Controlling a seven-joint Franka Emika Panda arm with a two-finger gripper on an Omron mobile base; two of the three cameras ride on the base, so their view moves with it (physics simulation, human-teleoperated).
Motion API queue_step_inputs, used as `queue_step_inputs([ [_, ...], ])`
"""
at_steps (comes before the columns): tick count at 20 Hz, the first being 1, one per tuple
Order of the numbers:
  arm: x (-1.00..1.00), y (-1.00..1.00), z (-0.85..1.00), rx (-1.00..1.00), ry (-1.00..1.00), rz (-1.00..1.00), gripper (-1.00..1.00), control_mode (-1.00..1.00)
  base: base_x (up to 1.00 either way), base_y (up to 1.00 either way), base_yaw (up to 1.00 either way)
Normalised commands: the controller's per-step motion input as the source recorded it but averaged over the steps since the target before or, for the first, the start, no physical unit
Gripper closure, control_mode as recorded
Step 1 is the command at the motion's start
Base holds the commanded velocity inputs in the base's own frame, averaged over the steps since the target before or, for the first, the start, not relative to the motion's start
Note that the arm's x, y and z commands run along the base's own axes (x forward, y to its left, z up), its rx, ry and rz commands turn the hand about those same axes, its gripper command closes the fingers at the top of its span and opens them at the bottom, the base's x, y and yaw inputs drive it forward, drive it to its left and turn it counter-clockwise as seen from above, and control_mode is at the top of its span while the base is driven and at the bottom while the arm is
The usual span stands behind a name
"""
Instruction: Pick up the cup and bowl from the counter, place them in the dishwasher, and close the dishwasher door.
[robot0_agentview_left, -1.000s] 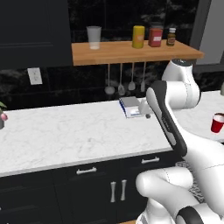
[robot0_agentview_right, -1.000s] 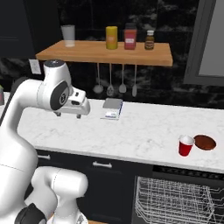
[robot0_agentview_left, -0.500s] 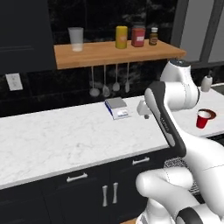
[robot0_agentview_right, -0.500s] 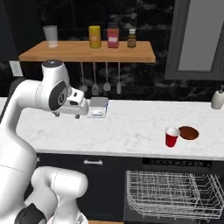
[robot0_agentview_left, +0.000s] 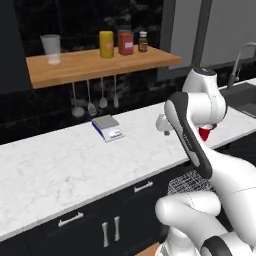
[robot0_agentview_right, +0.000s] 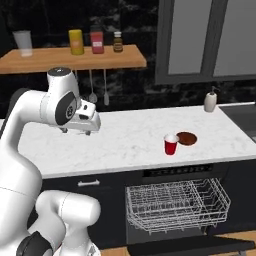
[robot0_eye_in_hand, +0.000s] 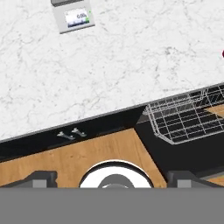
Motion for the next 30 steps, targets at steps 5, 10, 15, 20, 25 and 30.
queue_step_inputs([
  [5, 0.00, 0.00, 0.00, 0.00, 0.00, 0.00, -1.00, 1.00, 0.00, 0.36, -0.38],
  [10, 0.00, 0.00, 0.00, 0.00, 0.00, 0.00, -1.00, 1.00, 0.01, 0.39, -0.39],
  [15, 0.00, 0.00, 0.00, 0.00, 0.00, 0.00, -1.00, 1.00, 0.02, 0.32, -0.39],
  [20, 0.00, 0.00, 0.00, 0.00, 0.00, 0.00, -1.00, 1.00, 0.01, 0.28, -0.40],
  [25, 0.00, 0.00, 0.00, 0.00, 0.00, 0.00, -1.00, 1.00, 0.08, 0.44, -0.37],
  [30, 0.00, 0.00, 0.00, 0.00, 0.00, 0.00, -1.00, 1.00, 0.11, 0.55, -0.32],
])
